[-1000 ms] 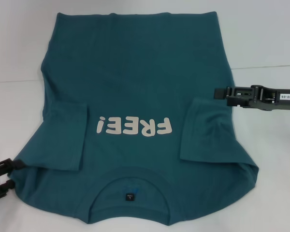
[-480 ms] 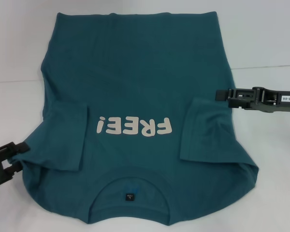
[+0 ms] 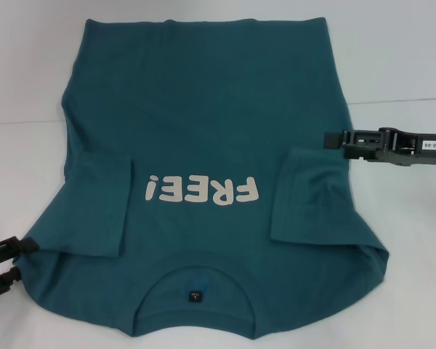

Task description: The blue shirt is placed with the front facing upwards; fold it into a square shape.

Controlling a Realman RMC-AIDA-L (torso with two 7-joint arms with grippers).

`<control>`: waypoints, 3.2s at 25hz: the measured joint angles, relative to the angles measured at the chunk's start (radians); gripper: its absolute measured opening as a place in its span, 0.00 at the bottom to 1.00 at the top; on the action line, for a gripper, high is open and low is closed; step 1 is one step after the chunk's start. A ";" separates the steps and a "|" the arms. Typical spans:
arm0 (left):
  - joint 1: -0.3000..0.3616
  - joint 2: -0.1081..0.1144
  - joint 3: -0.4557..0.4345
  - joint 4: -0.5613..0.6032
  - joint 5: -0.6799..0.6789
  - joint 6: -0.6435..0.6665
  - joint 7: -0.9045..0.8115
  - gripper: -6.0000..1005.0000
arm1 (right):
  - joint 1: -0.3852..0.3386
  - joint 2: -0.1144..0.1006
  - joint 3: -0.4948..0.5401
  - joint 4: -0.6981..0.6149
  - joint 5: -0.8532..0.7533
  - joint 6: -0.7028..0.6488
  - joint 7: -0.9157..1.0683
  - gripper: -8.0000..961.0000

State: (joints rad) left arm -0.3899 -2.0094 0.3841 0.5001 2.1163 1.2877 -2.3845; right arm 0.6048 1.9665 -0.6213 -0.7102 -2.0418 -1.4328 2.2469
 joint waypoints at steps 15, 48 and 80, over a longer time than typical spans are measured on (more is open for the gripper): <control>-0.030 -0.003 0.034 -0.013 0.009 -0.049 -0.012 0.61 | 0.000 -0.002 0.000 0.009 0.002 0.000 0.000 0.90; -0.042 -0.010 0.023 -0.006 0.030 -0.038 0.007 0.59 | -0.002 -0.006 0.000 0.011 0.003 0.003 0.001 0.90; -0.055 -0.003 0.013 0.047 0.009 0.091 0.130 0.03 | -0.098 -0.152 0.014 -0.017 -0.180 -0.233 0.097 0.90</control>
State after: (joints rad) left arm -0.4453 -2.0126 0.3971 0.5469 2.1252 1.3783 -2.2545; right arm 0.5066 1.8141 -0.6078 -0.7271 -2.2221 -1.6658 2.3442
